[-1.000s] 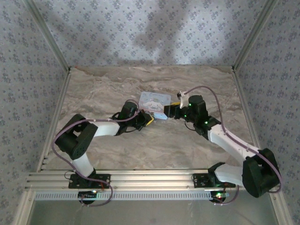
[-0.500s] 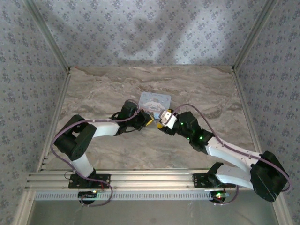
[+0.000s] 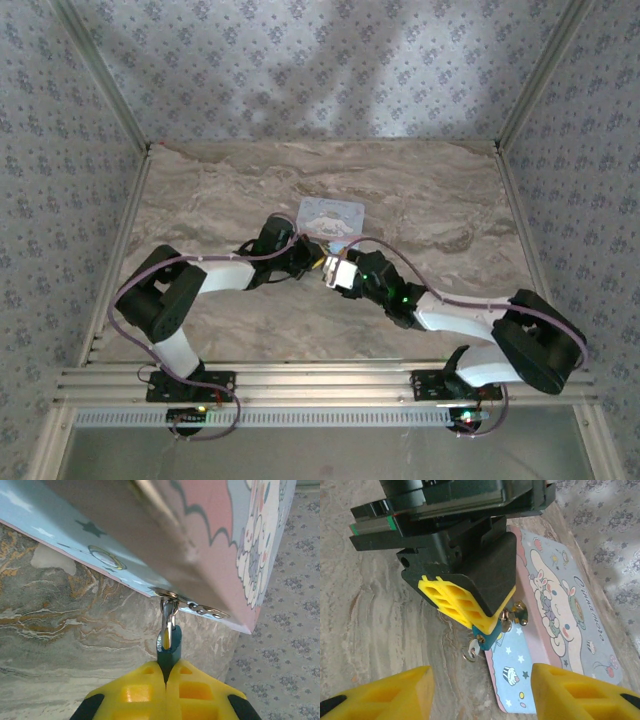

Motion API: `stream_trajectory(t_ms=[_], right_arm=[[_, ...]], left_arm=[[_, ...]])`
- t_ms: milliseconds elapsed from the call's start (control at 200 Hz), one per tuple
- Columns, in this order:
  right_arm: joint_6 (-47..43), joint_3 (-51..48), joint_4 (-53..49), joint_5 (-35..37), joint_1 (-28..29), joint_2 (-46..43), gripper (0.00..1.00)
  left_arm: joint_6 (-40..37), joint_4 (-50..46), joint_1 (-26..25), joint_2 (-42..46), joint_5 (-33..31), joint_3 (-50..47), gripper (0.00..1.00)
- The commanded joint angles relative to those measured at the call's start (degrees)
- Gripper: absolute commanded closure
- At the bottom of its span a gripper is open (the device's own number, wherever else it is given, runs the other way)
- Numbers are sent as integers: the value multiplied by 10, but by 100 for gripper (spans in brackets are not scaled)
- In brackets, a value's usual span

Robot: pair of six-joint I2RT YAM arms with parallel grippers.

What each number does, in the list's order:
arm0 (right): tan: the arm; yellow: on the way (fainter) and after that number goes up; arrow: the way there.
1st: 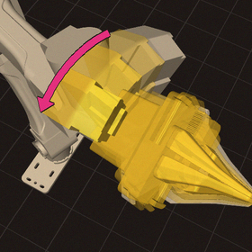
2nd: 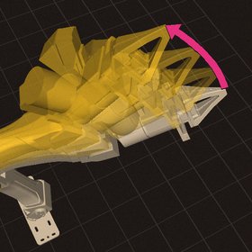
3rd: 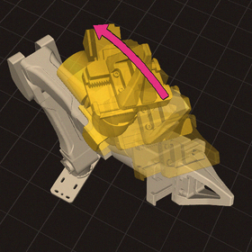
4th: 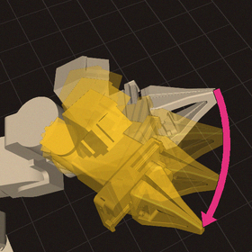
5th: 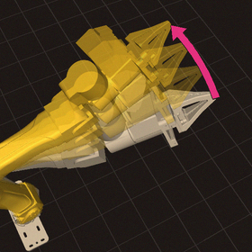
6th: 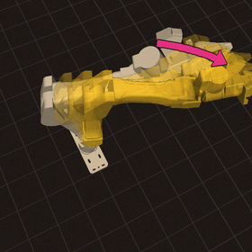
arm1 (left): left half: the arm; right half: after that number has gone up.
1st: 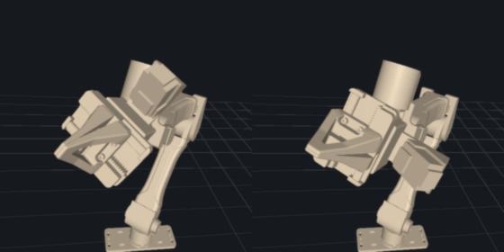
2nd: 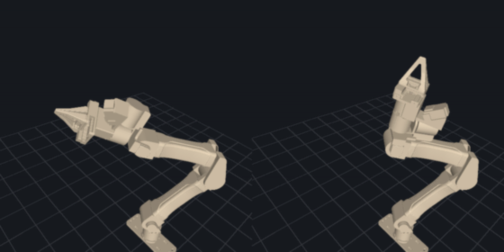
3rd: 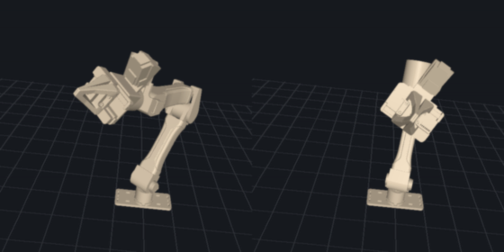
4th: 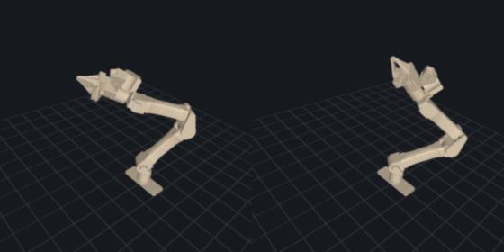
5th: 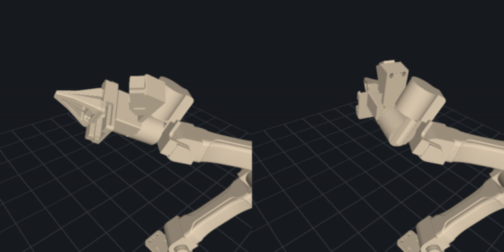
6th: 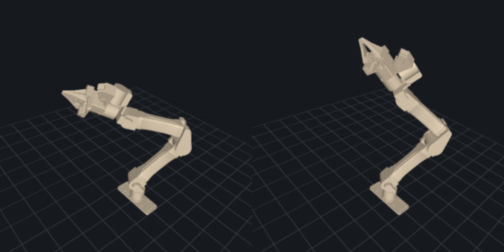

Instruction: Unlock a padlock with a key

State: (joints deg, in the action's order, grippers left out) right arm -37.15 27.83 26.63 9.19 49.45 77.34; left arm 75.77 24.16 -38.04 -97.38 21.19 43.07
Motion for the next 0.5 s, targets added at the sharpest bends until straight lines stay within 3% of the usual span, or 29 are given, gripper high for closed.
stream_trajectory(t_ms=[0,500], right_arm=[[-1,-5,54,15,5,25,46],[41,-23,163,27,-6,109,57]], left_arm=[[6,13,-5,17,4,12,100],[6,9,-5,18,2,14,100]])
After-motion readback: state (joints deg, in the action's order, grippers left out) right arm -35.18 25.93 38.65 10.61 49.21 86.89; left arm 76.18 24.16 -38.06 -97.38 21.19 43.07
